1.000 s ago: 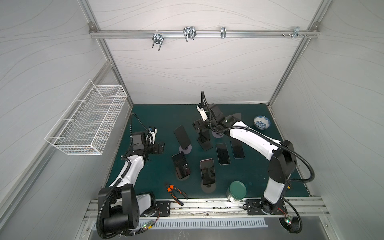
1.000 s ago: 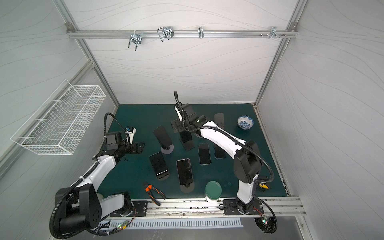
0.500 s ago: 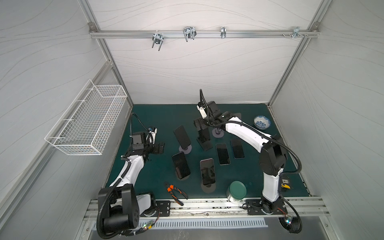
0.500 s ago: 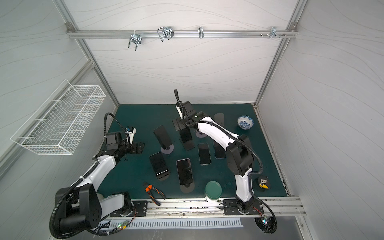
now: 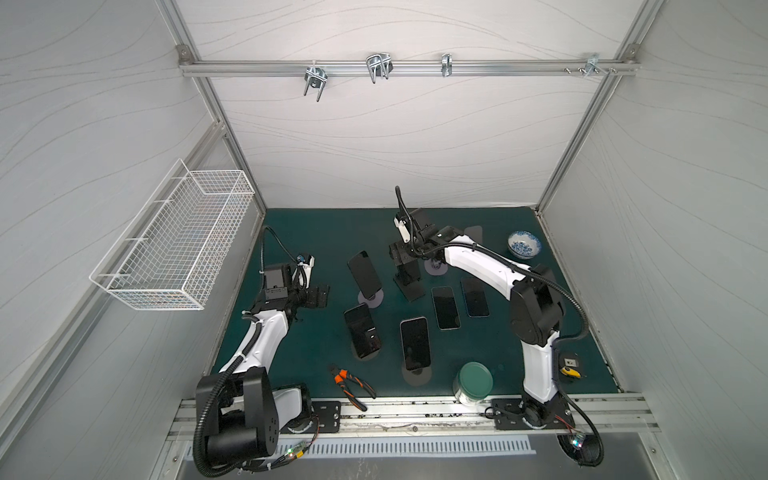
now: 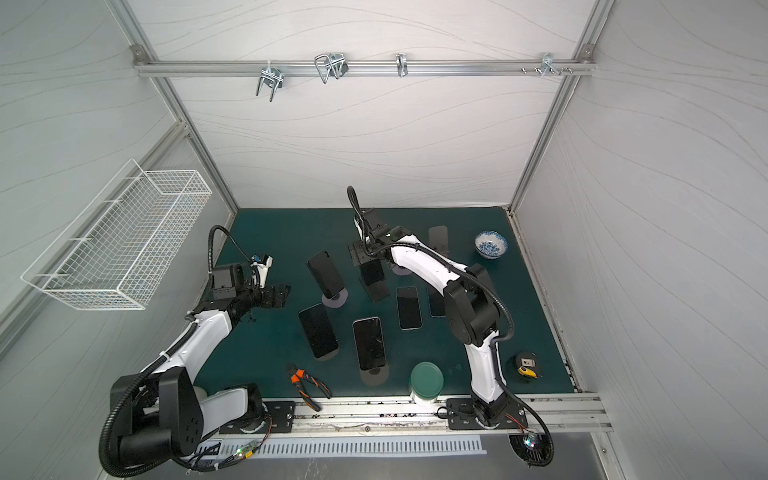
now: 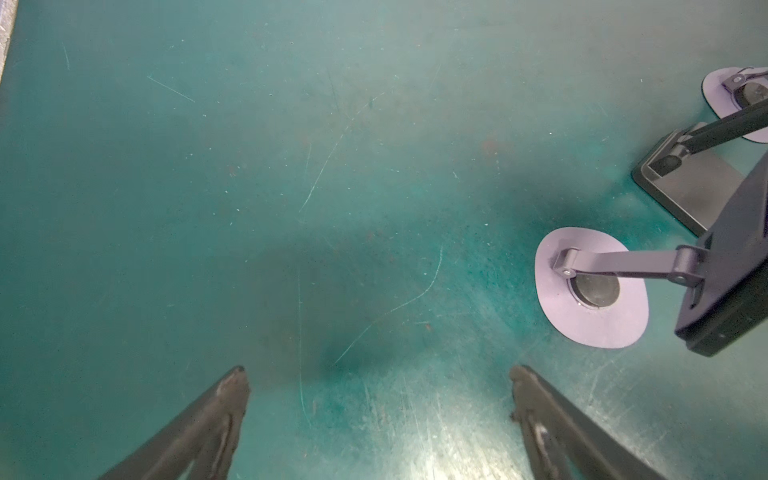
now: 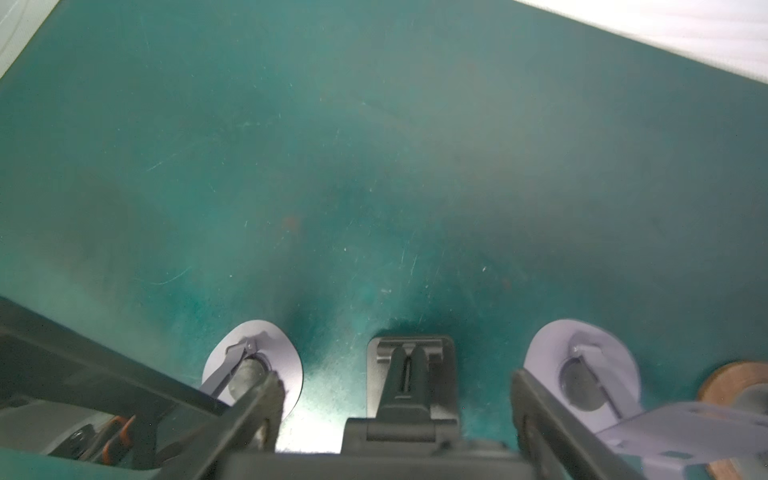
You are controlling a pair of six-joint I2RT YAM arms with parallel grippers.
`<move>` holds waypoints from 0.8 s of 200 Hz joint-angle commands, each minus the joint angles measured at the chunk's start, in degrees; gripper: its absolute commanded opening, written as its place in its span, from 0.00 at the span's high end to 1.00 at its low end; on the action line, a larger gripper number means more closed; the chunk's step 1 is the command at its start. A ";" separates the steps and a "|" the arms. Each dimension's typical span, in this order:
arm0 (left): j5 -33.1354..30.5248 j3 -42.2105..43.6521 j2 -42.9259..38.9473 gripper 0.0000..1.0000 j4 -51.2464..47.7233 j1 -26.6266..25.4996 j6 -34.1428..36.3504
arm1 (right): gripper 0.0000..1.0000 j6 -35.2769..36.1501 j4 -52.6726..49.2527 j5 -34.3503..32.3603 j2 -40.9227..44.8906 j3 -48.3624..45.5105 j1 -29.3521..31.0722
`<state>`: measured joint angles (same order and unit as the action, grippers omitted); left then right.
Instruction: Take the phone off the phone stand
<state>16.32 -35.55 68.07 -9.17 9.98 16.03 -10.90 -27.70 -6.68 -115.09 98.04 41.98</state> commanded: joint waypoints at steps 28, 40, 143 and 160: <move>0.82 -1.70 0.56 0.00 0.67 -0.07 0.93 | 0.22 -0.97 -0.12 -0.39 1.56 -0.48 0.09; 0.82 -1.71 0.56 0.00 0.64 -0.05 0.80 | 0.25 -0.80 0.42 0.43 1.70 -0.66 0.12; 0.86 -1.52 0.29 0.00 0.82 -0.09 0.74 | 0.35 1.19 -0.55 1.00 4.31 0.36 0.21; 0.93 -1.51 0.31 0.00 0.78 -0.12 1.10 | 0.35 1.23 -1.86 0.88 4.98 1.01 0.26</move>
<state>16.34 -35.55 68.31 -9.17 9.98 16.05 -10.70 -28.18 -6.37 -114.28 97.23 41.98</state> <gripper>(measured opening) 0.996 0.747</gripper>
